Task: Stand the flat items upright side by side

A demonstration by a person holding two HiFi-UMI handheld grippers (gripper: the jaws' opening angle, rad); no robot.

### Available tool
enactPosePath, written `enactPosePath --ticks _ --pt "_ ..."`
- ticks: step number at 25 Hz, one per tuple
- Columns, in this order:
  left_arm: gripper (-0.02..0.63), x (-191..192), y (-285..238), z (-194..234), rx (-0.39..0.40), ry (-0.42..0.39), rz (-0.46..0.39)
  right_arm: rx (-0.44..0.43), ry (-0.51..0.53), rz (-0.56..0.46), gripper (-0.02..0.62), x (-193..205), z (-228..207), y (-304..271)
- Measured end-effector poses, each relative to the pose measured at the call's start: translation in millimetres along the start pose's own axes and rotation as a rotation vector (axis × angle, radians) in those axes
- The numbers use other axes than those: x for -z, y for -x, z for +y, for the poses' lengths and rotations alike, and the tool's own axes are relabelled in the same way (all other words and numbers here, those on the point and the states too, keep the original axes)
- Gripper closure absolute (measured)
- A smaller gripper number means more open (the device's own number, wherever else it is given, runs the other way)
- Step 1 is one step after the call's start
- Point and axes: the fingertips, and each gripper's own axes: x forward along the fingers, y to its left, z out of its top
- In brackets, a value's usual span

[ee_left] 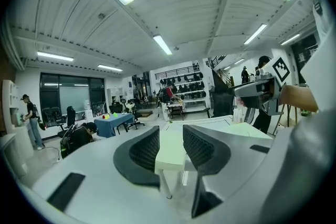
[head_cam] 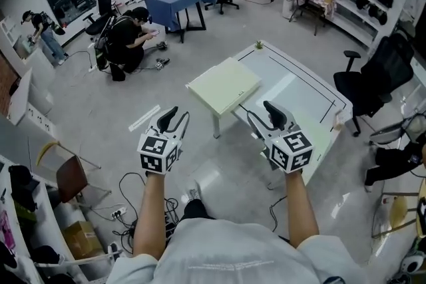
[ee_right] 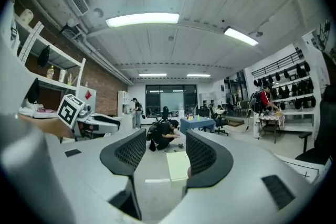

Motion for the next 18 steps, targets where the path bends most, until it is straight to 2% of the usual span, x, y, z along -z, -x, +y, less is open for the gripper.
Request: enactPosePath --ticks 5,8,12,18 --pt "0.453 0.2 -55.6 61.2 0.047 -0.029 -0.003 0.064 -0.034 0.013 0.345 -4.3 -25.7 -64.4" --pt "0.453 -1.3 -86.3 102.8 0.077 -0.025 -0.018 0.11 -0.039 0.037 0.345 -4.0 -35.2 -105.4" --pt "0.453 5.2 -124.9 157.8 0.125 -0.013 0.003 0.16 -0.061 0.062 0.345 -4.1 -42.6 -160.7" --pt "0.453 25.8 -185.5 210.3 0.22 0.009 0.034 0.242 -0.137 0.102 0.342 18.2 -61.9 -221.6"
